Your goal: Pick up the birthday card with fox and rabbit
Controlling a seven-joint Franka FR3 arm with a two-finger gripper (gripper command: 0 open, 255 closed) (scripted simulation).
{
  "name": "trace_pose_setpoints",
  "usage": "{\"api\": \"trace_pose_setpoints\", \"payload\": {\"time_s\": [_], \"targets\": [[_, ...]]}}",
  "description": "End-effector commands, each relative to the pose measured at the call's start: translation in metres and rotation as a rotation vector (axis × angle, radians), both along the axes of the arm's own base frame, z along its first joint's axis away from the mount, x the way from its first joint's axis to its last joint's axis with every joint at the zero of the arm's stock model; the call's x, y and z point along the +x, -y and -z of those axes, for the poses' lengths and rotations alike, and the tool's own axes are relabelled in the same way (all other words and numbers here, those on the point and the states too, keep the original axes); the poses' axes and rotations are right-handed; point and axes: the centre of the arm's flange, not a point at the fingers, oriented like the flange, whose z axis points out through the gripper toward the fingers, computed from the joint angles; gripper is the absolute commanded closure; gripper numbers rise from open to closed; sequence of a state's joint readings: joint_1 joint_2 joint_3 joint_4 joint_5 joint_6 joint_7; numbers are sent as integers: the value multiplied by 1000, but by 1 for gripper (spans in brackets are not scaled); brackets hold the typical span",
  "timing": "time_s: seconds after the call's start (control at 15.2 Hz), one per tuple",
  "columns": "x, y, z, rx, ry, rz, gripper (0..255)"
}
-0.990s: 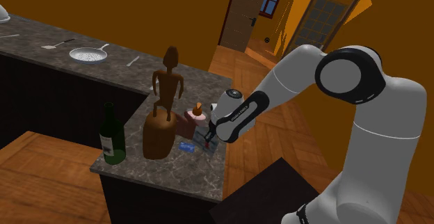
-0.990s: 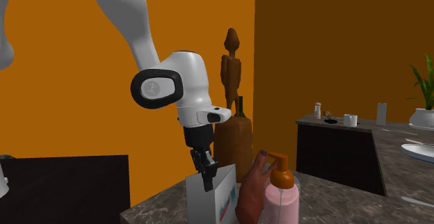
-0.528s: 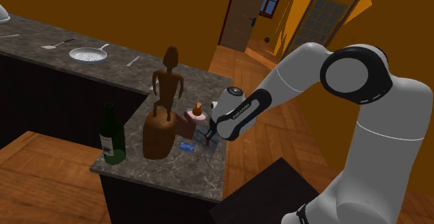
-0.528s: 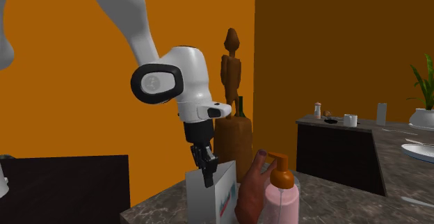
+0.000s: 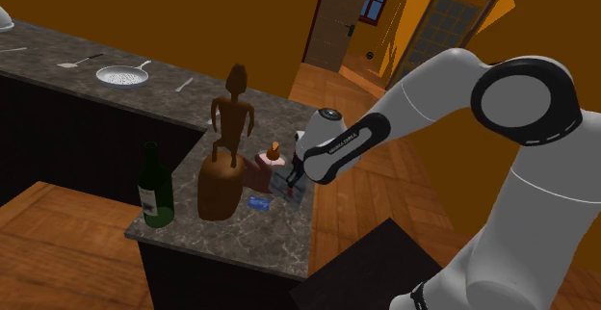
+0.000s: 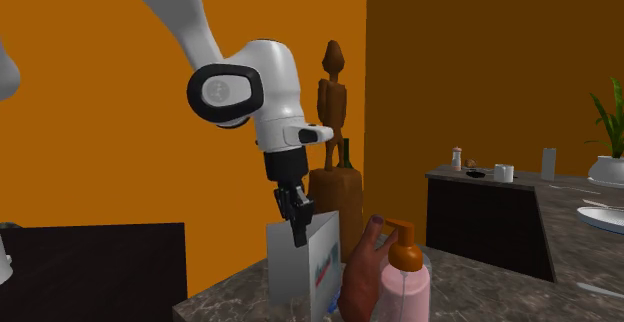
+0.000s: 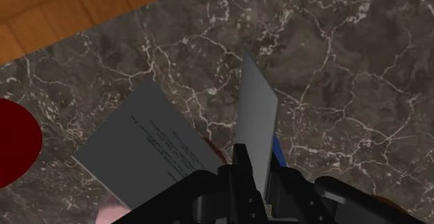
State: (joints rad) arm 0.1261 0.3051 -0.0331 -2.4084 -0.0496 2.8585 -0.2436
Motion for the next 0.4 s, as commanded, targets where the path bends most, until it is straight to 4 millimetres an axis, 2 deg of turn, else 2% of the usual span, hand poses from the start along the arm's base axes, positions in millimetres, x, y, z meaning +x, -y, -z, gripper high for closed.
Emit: {"api": "trace_pose_setpoints", "payload": {"time_s": [0.0,0.2,0.33], "targets": [[0,0,-11,0,0,0,255],[0,0,-27,0,0,0,255],[0,0,-27,0,0,0,255]]}}
